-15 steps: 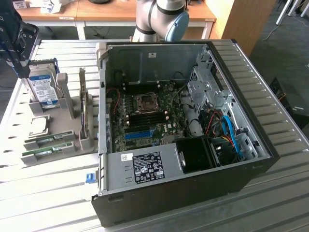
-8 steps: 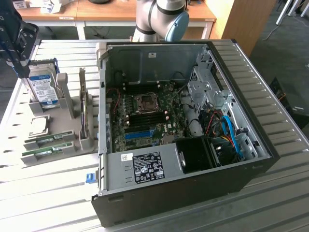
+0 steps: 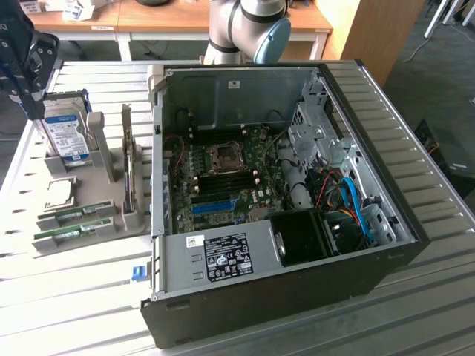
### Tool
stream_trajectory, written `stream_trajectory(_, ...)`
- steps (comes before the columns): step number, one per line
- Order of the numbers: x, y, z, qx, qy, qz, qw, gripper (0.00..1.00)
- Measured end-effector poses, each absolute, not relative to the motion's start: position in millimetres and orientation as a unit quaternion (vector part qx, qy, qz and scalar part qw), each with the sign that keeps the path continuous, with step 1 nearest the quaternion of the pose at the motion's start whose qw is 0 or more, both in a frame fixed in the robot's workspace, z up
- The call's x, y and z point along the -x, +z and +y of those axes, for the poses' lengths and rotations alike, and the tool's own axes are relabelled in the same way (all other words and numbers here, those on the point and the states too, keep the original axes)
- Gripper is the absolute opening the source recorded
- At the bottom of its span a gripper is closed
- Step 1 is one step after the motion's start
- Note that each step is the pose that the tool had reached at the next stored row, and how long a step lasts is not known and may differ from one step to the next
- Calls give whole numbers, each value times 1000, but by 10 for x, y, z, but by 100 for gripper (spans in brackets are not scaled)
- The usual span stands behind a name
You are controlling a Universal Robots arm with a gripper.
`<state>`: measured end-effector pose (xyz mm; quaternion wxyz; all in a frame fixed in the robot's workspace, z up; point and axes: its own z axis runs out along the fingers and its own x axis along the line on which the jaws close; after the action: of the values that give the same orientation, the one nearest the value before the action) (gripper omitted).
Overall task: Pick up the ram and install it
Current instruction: 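Pick up the ram and move it above insertion slot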
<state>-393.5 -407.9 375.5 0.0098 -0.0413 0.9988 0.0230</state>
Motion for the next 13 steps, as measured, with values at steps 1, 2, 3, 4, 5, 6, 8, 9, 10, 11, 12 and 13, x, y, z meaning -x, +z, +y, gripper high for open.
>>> stream_trajectory(1, 3935, 3755, -4078, 48, 23, 999, 10, 11)
stream_trajectory(2, 3935, 3755, -4079, 54, 23, 998, 10, 11)
stream_trajectory(3, 3935, 3755, -4078, 60, 23, 998, 9, 11)
stream_trajectory(4, 3935, 3755, -4079, 65, 23, 998, 9, 11)
stream_trajectory(5, 3935, 3755, -4079, 70, 23, 997, 9, 11)
stream_trajectory(6, 3934, 3755, -4079, 75, 24, 997, 9, 11)
stream_trajectory(8, 3935, 3755, -4078, 86, 24, 996, 9, 11)
stream_trajectory(9, 3935, 3755, -4079, 92, 24, 995, 9, 11)
stream_trajectory(10, 3935, 3755, -4079, 97, 24, 995, 9, 11)
stream_trajectory(11, 3935, 3755, -4079, 102, 24, 994, 8, 11)
stream_trajectory(12, 3935, 3755, -4079, 107, 25, 994, 8, 11)
stream_trajectory(13, 3935, 3755, -4079, 112, 25, 993, 8, 11)
